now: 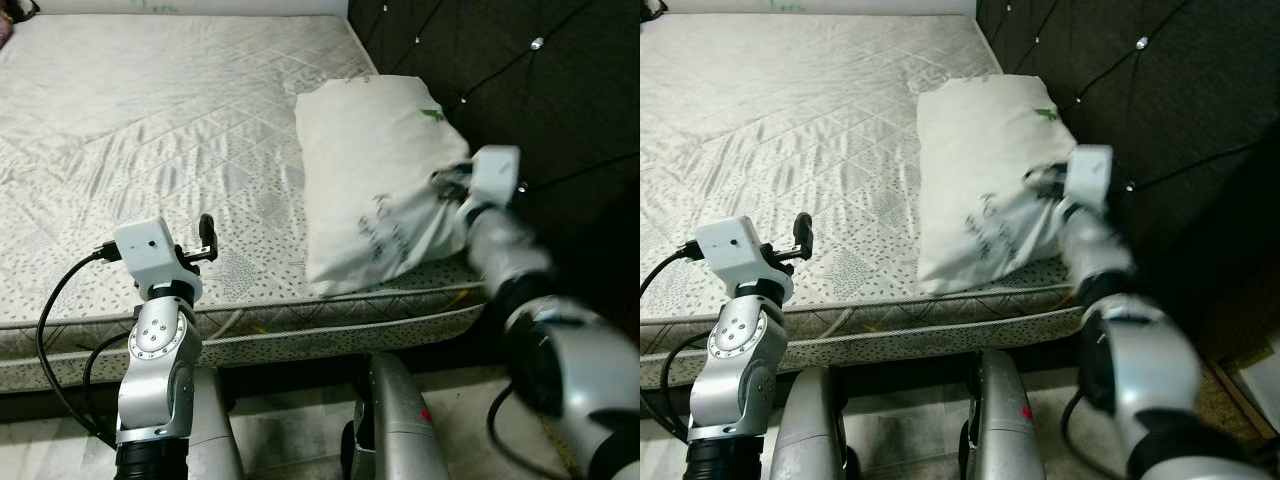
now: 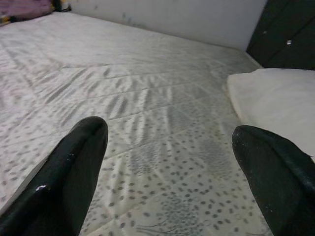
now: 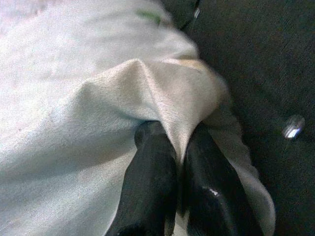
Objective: Clean up the room
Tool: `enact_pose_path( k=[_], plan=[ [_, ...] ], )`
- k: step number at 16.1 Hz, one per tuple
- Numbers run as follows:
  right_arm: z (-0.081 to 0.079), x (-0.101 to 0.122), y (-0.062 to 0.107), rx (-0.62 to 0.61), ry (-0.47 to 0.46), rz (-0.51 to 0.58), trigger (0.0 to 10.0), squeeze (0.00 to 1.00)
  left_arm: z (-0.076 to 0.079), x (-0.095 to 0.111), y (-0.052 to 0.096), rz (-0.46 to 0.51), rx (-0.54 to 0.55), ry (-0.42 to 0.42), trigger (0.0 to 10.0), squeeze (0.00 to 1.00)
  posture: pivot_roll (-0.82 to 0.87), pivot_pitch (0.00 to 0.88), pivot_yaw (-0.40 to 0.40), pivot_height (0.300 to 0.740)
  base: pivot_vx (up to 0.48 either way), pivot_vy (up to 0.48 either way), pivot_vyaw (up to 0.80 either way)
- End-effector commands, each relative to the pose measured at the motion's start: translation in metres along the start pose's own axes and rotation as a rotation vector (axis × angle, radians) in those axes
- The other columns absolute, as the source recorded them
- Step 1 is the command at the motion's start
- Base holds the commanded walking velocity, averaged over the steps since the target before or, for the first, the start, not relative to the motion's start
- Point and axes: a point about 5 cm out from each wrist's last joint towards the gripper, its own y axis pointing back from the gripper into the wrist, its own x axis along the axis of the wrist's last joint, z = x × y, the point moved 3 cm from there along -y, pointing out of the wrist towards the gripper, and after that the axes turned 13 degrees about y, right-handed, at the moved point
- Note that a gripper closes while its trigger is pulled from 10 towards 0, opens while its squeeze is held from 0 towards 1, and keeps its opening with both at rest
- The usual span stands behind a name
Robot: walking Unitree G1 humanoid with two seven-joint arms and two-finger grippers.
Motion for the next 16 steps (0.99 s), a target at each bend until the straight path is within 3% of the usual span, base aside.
enact_pose_path(
  k=[1,2,6,8,13,15,16],
  plan=[
    [0.021,0.032,-0.003,-0.067,-0.024,0.079,0.0,0.0,-0.003,-0.001,0.0,0.001,0.01,-0.004,10.0,0.0,0.02,0.0,-0.062,0.554,0.0,0.0,0.0],
    [0.041,0.044,-0.003,-0.122,-0.045,0.088,0.0,0.0,-0.004,0.0,0.001,0.004,0.014,-0.005,10.0,0.0,0.03,0.0,-0.064,0.554,0.0,0.0,0.0],
    [0.079,0.081,0.003,-0.228,-0.056,0.18,0.0,0.0,-0.007,0.002,0.0,0.015,0.022,-0.009,10.0,0.0,0.03,0.0,-0.067,0.554,0.0,0.0,0.0],
    [0.099,0.073,0.006,-0.277,-0.068,0.146,0.0,0.0,-0.008,0.003,-0.001,0.019,0.026,-0.013,10.0,0.0,0.04,0.0,-0.063,0.554,0.0,0.0,0.0],
    [0.13,0.039,0.015,-0.361,-0.044,0.06,0.0,0.0,-0.011,0.005,-0.001,0.02,0.026,-0.024,10.0,0.0,0.04,0.0,-0.046,0.554,0.0,0.0,0.0],
    [0.129,0.033,0.015,-0.35,-0.019,0.047,0.0,0.0,-0.011,0.004,-0.001,0.015,0.023,-0.025,10.0,0.0,0.03,0.0,-0.04,0.554,0.0,0.0,0.0],
    [0.122,0.029,0.013,-0.325,0.021,0.042,6.0,0.0,-0.009,0.002,-0.002,0.008,0.013,-0.026,10.0,0.0,0.02,0.0,-0.029,0.554,0.0,0.0,0.0]
  ],
)
